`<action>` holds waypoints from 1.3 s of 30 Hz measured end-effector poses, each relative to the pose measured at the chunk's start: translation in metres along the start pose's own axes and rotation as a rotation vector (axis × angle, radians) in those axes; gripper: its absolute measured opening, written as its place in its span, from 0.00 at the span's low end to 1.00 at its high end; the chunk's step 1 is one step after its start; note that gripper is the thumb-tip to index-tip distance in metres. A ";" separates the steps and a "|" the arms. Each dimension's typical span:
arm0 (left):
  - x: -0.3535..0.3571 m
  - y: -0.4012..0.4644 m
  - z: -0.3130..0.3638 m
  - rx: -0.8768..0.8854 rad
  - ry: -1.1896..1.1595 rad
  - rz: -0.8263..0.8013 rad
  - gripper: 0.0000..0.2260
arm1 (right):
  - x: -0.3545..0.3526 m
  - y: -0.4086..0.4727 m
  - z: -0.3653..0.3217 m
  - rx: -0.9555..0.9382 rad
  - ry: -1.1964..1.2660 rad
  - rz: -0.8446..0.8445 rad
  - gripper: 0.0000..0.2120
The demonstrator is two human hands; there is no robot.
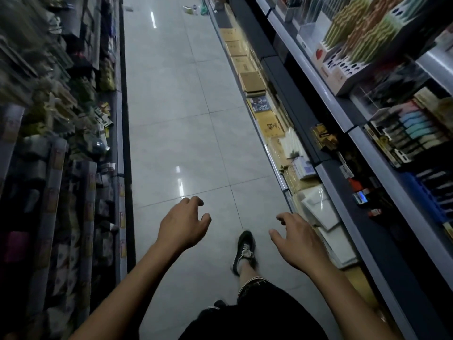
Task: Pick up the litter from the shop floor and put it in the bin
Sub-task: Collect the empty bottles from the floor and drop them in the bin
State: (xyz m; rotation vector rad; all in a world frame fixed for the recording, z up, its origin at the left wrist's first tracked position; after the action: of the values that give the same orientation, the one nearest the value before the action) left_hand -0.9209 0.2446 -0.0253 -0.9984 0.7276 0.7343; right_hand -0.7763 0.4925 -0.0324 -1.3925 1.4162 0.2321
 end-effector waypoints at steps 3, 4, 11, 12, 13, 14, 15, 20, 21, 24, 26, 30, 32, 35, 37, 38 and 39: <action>-0.020 0.045 0.017 0.001 0.008 0.008 0.19 | -0.023 0.048 -0.004 -0.006 0.012 -0.005 0.23; -0.027 0.060 0.021 -0.007 0.009 0.009 0.19 | -0.032 0.066 -0.007 -0.012 0.017 -0.012 0.23; -0.074 0.144 0.032 -0.110 -0.032 0.021 0.19 | -0.097 0.191 -0.050 -0.122 -0.024 -0.067 0.23; -0.082 0.155 0.031 -0.127 -0.042 0.031 0.19 | -0.106 0.208 -0.060 -0.147 -0.039 -0.069 0.23; -0.089 0.165 0.029 -0.145 -0.054 0.040 0.19 | -0.114 0.224 -0.071 -0.172 -0.054 -0.075 0.23; -0.096 0.175 0.026 -0.165 -0.065 0.049 0.19 | -0.121 0.240 -0.081 -0.195 -0.067 -0.083 0.23; -0.102 0.183 0.022 -0.185 -0.078 0.056 0.19 | -0.128 0.256 -0.092 -0.216 -0.078 -0.093 0.23; -0.135 0.222 -0.010 -0.288 -0.149 0.093 0.19 | -0.152 0.328 -0.153 -0.306 -0.143 -0.136 0.24; -0.142 0.230 -0.018 -0.303 -0.164 0.100 0.19 | -0.155 0.343 -0.166 -0.320 -0.160 -0.140 0.24; -0.165 0.263 -0.044 -0.334 -0.209 0.112 0.19 | -0.163 0.390 -0.207 -0.351 -0.192 -0.144 0.24; -0.182 0.290 -0.062 -0.338 -0.229 0.115 0.19 | -0.169 0.421 -0.235 -0.357 -0.200 -0.137 0.24; -0.227 0.348 -0.092 -0.332 -0.240 0.106 0.19 | -0.181 0.474 -0.286 -0.329 -0.195 -0.149 0.23; -0.252 0.378 -0.103 -0.315 -0.237 0.100 0.19 | -0.187 0.496 -0.309 -0.314 -0.197 -0.155 0.23; -0.289 0.427 -0.112 -0.262 -0.213 0.088 0.19 | -0.200 0.531 -0.337 -0.282 -0.182 -0.137 0.23; -0.312 0.460 -0.115 -0.221 -0.182 0.084 0.19 | -0.209 0.552 -0.352 -0.269 -0.162 -0.118 0.23; -0.323 0.477 -0.115 -0.203 -0.166 0.081 0.19 | -0.214 0.562 -0.357 -0.258 -0.156 -0.110 0.22; -0.333 0.492 -0.114 -0.187 -0.152 0.075 0.19 | -0.219 0.571 -0.361 -0.242 -0.151 -0.106 0.22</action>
State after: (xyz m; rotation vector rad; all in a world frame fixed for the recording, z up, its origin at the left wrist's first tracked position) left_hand -1.5261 0.2484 -0.0251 -1.0759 0.5740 0.9462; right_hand -1.4857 0.5191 -0.0184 -1.6071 1.2163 0.4425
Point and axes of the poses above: each hand's wrist, its own y-axis towards the middle knuckle, its own x-axis out of the palm, z = x × y, the point moved 6 cm from there along y, towards the middle knuckle, and after that the axes turned 10 degrees about -z, right-handed, at the moved point
